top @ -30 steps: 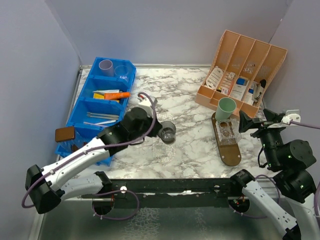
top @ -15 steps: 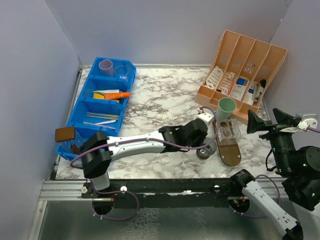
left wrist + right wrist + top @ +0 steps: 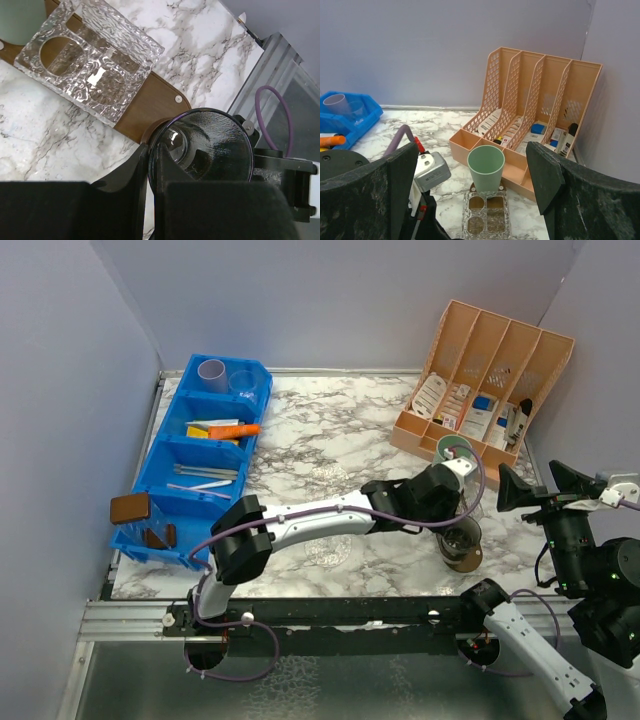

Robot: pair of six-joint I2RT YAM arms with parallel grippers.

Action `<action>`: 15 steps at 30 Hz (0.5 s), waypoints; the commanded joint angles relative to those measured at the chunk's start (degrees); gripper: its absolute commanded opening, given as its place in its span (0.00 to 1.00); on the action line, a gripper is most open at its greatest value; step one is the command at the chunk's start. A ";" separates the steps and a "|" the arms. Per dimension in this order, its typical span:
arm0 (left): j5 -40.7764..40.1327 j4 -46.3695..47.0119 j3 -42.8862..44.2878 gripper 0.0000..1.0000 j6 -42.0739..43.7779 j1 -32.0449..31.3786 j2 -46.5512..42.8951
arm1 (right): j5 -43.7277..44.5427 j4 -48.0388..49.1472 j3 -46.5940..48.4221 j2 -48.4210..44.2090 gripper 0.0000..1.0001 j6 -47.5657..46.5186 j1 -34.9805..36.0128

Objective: Prepare toiletry sets of a toothbrush and toothpaste on the tray
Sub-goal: Place the cup on the tray.

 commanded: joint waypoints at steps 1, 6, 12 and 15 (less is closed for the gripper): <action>3.30 1.42 6.09 0.00 -0.71 -0.84 2.20 | 1.05 -0.55 0.38 -0.69 0.90 -0.90 0.33; 2.82 -0.19 11.29 0.00 0.51 -1.05 5.97 | 1.05 -0.33 0.06 -0.81 0.90 -0.96 0.34; 1.97 -3.05 17.17 0.00 2.14 -1.13 10.26 | 1.32 -0.43 -0.43 -1.12 0.90 -1.09 0.33; 1.89 -4.95 20.18 0.00 2.76 -1.22 12.25 | 1.49 -0.55 -0.49 -1.22 0.90 -1.18 0.34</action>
